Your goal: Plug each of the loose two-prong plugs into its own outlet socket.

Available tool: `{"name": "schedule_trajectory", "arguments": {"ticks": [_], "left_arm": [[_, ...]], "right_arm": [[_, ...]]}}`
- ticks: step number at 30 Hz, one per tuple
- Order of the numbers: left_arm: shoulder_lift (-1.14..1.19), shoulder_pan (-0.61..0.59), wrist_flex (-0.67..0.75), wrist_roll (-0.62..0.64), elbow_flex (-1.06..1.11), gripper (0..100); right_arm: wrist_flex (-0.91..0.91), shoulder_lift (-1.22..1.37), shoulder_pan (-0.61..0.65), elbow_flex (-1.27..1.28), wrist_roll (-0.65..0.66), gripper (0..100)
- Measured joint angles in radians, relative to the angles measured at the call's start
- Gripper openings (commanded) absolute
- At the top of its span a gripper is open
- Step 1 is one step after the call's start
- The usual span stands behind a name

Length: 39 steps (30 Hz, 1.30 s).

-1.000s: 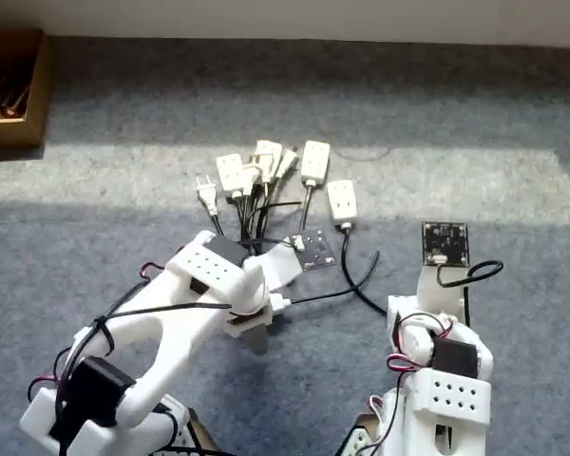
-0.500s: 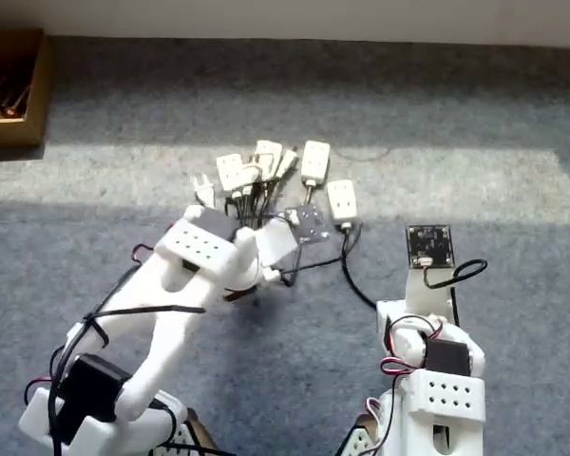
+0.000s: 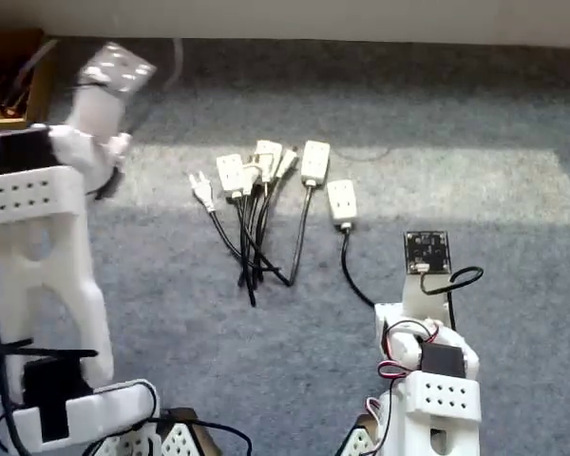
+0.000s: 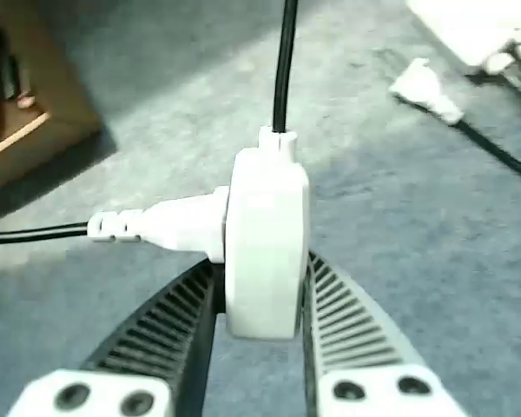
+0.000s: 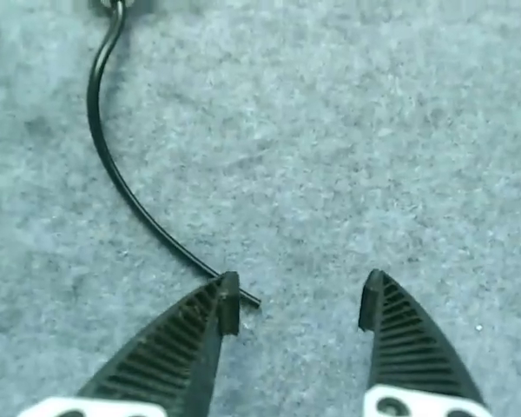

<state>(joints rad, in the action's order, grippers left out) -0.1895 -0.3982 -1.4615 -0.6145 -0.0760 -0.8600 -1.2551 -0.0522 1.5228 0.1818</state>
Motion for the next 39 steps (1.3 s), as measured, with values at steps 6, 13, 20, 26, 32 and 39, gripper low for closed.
{"name": "schedule_trajectory", "arguments": {"ticks": [6,13,20,26,32,39], "left_arm": [[0.103,-0.428,0.259,-0.002,-0.041,1],[0.459,-0.674,0.489,-0.064,-0.086,1],[0.77,-0.672,0.397,-0.066,-0.33,1],[0.919,-0.617,0.235,-0.066,-0.514,7],[0.968,-0.612,0.084,-0.066,-0.671,25],[0.968,-0.614,-0.026,-0.021,-0.859,26]], "right_arm": [[0.0,0.0,0.0,0.0,0.0,22.7],[0.0,0.0,0.003,0.005,0.0,22.7],[0.0,0.0,0.003,0.005,0.0,22.7],[0.0,0.0,0.003,0.005,0.0,22.4],[0.0,0.0,0.003,0.005,0.0,22.4],[0.0,0.0,0.003,0.005,0.0,22.4]]}}
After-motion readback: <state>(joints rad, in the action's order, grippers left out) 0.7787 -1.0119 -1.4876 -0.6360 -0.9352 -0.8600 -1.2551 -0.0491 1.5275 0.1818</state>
